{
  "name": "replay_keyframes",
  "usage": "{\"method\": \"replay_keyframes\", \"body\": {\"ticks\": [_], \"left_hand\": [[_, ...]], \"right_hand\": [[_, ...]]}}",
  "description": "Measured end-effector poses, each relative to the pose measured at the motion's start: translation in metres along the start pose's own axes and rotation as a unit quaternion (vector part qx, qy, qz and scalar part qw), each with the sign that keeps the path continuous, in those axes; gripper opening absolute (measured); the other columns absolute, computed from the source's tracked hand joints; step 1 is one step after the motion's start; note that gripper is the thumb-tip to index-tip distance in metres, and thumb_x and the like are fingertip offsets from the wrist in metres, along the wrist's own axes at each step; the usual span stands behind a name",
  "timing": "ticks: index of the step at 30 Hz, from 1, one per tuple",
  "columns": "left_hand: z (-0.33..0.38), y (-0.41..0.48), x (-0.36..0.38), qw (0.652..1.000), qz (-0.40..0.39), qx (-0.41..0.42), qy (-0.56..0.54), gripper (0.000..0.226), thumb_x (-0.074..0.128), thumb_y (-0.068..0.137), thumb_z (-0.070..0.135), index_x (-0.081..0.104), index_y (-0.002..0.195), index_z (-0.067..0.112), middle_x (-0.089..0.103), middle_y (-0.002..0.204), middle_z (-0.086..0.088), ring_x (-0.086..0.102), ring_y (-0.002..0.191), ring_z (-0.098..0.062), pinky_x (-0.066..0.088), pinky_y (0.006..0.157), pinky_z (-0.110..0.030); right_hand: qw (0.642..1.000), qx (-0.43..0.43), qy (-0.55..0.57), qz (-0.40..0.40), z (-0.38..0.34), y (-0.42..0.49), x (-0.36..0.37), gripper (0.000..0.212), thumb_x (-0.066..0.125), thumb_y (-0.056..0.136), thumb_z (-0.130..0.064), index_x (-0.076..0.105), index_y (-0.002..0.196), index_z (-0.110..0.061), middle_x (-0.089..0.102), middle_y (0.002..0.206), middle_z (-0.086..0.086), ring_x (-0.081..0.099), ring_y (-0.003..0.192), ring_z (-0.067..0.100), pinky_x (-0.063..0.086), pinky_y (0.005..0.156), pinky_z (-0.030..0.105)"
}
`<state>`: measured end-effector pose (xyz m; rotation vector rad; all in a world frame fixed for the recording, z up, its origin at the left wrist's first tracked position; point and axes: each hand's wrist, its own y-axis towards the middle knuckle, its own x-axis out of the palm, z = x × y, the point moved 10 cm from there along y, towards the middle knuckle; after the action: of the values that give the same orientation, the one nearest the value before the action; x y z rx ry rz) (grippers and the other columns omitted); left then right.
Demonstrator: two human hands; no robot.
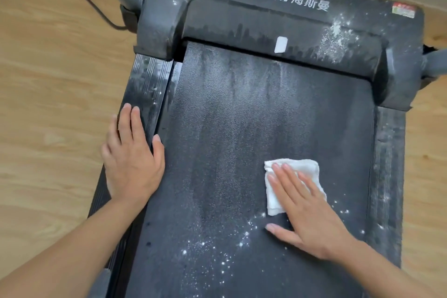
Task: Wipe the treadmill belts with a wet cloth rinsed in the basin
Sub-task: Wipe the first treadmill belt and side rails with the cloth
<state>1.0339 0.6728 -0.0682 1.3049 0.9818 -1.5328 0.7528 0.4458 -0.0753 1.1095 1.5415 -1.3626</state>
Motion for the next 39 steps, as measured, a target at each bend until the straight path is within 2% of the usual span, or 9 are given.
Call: {"method": "replay_keyframes", "body": {"ticks": [2, 6, 9, 19, 22, 25, 29, 34, 39], "left_hand": [[0.002, -0.001, 0.003, 1.0, -0.006, 0.009, 0.007, 0.07, 0.037, 0.103, 0.04, 0.02, 0.164, 0.01, 0.017, 0.173, -0.004, 0.024, 0.156, -0.035, 0.04, 0.104, -0.06], [0.002, -0.002, 0.002, 1.0, -0.006, 0.002, 0.015, 0.069, 0.036, 0.103, 0.04, 0.019, 0.164, 0.011, 0.017, 0.174, -0.003, 0.024, 0.156, -0.034, 0.041, 0.102, -0.059], [0.005, -0.002, 0.002, 1.0, -0.004, 0.006, 0.013, 0.069, 0.037, 0.103, 0.039, 0.02, 0.163, 0.011, 0.017, 0.174, -0.003, 0.025, 0.155, -0.036, 0.04, 0.104, -0.063], [0.005, -0.002, 0.001, 1.0, 0.005, 0.008, -0.018, 0.069, 0.039, 0.102, 0.038, 0.022, 0.163, 0.01, 0.019, 0.173, -0.004, 0.028, 0.153, -0.04, 0.041, 0.099, -0.067], [0.006, -0.003, 0.0, 1.0, 0.004, 0.011, -0.018, 0.068, 0.039, 0.102, 0.038, 0.023, 0.162, 0.01, 0.02, 0.173, -0.005, 0.029, 0.151, -0.041, 0.04, 0.1, -0.067], [0.006, -0.003, -0.001, 1.0, 0.007, 0.008, -0.013, 0.068, 0.039, 0.103, 0.037, 0.022, 0.163, 0.011, 0.019, 0.173, -0.005, 0.03, 0.151, -0.041, 0.04, 0.099, -0.066], [0.006, -0.004, -0.001, 1.0, 0.014, 0.008, -0.018, 0.068, 0.039, 0.102, 0.038, 0.022, 0.162, 0.011, 0.019, 0.172, -0.006, 0.03, 0.15, -0.042, 0.04, 0.1, -0.066], [0.006, -0.005, -0.001, 0.999, 0.02, 0.014, -0.038, 0.067, 0.038, 0.102, 0.038, 0.023, 0.162, 0.011, 0.019, 0.173, -0.006, 0.029, 0.15, -0.043, 0.038, 0.102, -0.068], [0.003, -0.005, -0.001, 0.998, 0.023, 0.014, -0.059, 0.066, 0.038, 0.102, 0.039, 0.023, 0.161, 0.011, 0.018, 0.172, -0.006, 0.028, 0.149, -0.045, 0.035, 0.106, -0.068]], "right_hand": [[1.0, 0.001, 0.004, 0.002, 0.024, 0.024, -0.005, 0.099, 0.034, 0.1, -0.078, 0.009, 0.169, -0.011, 0.0, 0.177, 0.007, 0.003, 0.164, 0.025, 0.016, 0.128, 0.053], [0.981, 0.173, 0.045, 0.07, 0.136, 0.099, -0.043, 0.103, 0.021, 0.096, -0.085, -0.009, 0.168, -0.017, -0.016, 0.176, 0.005, -0.016, 0.162, 0.02, 0.002, 0.132, 0.051], [0.97, 0.225, 0.054, 0.079, 0.184, 0.136, -0.071, 0.107, 0.017, 0.095, -0.088, -0.012, 0.167, -0.015, -0.016, 0.176, 0.007, -0.017, 0.162, 0.021, -0.002, 0.132, 0.05], [0.982, 0.165, 0.094, -0.015, 0.006, -0.051, 0.025, 0.11, 0.038, 0.096, -0.081, -0.002, 0.168, -0.01, -0.011, 0.176, 0.011, -0.007, 0.163, 0.03, 0.009, 0.126, 0.056], [0.986, 0.14, 0.095, 0.006, 0.039, -0.021, 0.01, 0.105, 0.03, 0.096, -0.082, -0.006, 0.168, -0.016, -0.014, 0.176, 0.006, -0.012, 0.163, 0.026, 0.006, 0.128, 0.055], [0.965, 0.236, 0.102, 0.058, 0.13, 0.047, -0.023, 0.106, 0.02, 0.094, -0.087, -0.014, 0.167, -0.019, -0.021, 0.175, 0.003, -0.022, 0.161, 0.019, -0.005, 0.131, 0.05], [0.945, 0.303, 0.079, 0.095, 0.196, 0.092, -0.054, 0.106, 0.021, 0.095, -0.086, -0.01, 0.168, -0.015, -0.013, 0.176, 0.006, -0.015, 0.162, 0.021, -0.003, 0.132, 0.048], [0.941, 0.301, 0.133, 0.084, 0.164, 0.052, -0.037, 0.108, 0.022, 0.093, -0.087, -0.015, 0.167, -0.016, -0.02, 0.175, 0.007, -0.022, 0.161, 0.021, -0.005, 0.131, 0.05], [0.966, 0.229, 0.12, 0.022, 0.044, -0.065, 0.017, 0.107, 0.037, 0.096, -0.078, -0.006, 0.168, -0.012, -0.016, 0.176, 0.008, -0.014, 0.162, 0.026, 0.002, 0.13, 0.053]]}}
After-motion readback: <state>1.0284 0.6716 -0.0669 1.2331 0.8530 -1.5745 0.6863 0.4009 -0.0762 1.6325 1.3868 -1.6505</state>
